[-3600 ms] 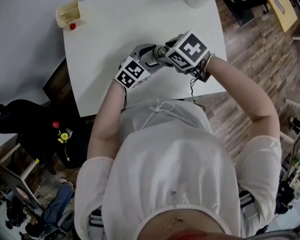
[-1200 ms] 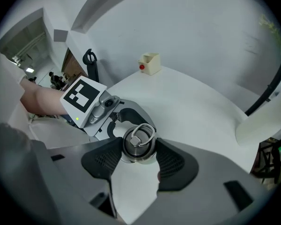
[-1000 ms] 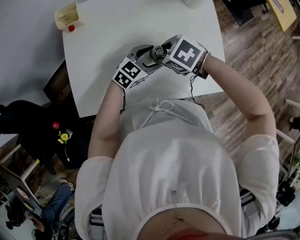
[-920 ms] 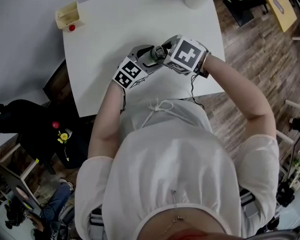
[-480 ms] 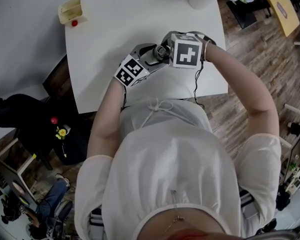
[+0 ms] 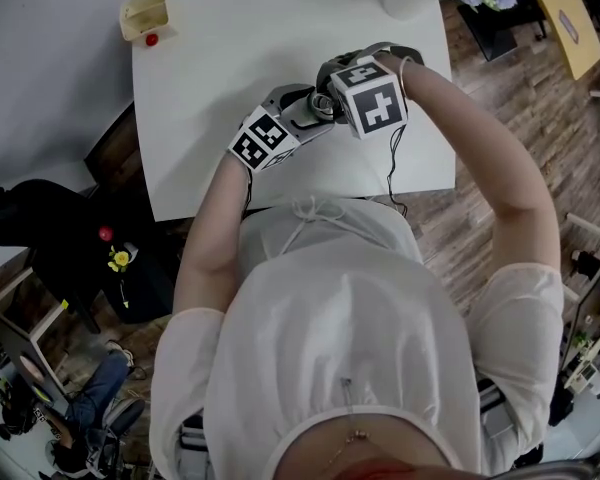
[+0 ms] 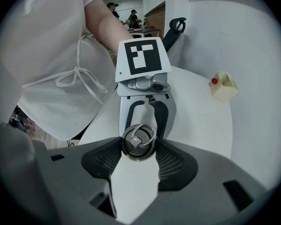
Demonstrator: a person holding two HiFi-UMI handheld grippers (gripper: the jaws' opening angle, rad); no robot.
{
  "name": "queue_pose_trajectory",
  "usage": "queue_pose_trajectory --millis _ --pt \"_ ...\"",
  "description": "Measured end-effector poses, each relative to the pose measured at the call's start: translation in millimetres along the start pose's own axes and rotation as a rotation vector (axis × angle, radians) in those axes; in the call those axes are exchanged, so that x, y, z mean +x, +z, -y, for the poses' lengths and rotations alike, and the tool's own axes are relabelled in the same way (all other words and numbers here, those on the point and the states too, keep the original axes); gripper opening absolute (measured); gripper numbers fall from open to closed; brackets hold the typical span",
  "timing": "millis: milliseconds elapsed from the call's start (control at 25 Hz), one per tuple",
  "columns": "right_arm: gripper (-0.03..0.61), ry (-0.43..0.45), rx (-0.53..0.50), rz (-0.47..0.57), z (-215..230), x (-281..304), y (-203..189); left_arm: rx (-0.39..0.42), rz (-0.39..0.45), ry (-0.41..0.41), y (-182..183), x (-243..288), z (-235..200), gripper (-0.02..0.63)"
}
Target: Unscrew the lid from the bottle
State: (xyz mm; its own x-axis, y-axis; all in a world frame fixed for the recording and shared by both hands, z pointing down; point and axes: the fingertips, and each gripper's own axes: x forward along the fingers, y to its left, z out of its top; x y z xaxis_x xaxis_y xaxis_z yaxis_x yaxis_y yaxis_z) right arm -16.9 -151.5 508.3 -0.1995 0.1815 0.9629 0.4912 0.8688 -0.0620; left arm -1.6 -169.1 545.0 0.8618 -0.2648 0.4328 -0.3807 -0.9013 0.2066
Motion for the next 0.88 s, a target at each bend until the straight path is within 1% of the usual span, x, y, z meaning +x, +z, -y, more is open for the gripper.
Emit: queue_pose_trajectory --millis 120,160,240,320,440,600,680,760,800,880 --pt "0.240 -0.005 -0.029 -0.003 0 0 1 -0.003 -0.002 0.000 0 0 0 0.334" --pt "0.241 -0.011 -0.017 -0.001 0 0 0 -0.002 -0.002 -0.001 0 0 0 0.334" --pt "0.246 -0.035 0.051 0.004 2 0 -2 -0.001 -0.004 -0.002 1 0 -1 0.334" --pt "0.278 -0.058 0.149 0.026 2 -1 -4 0.000 -0.005 -0.003 1 0 -1 0.334" --pt "0.297 -0.077 0.304 0.104 1 -9 -3 0.000 -0.002 -0.003 1 -1 0 0.334" --pt "0.293 -0.140 0.567 0.194 5 -17 3 -0.001 -0.001 -0.002 2 -1 0 0.334" --pt "0.282 -0.177 0.711 0.224 9 -16 1 -0.002 -0.001 -0.004 3 -1 1 0.334" --pt "0.289 -0.200 0.838 0.236 11 -15 -5 -0.002 -0.002 -0.005 4 -1 2 0.334" --pt "0.291 -0.210 0.893 0.237 12 -15 -8 -0.002 -0.002 -0.005 4 -1 2 0.334" --pt "0.290 -0.232 0.969 0.261 16 -14 -7 -0.002 0.001 -0.005 4 -1 1 0.334"
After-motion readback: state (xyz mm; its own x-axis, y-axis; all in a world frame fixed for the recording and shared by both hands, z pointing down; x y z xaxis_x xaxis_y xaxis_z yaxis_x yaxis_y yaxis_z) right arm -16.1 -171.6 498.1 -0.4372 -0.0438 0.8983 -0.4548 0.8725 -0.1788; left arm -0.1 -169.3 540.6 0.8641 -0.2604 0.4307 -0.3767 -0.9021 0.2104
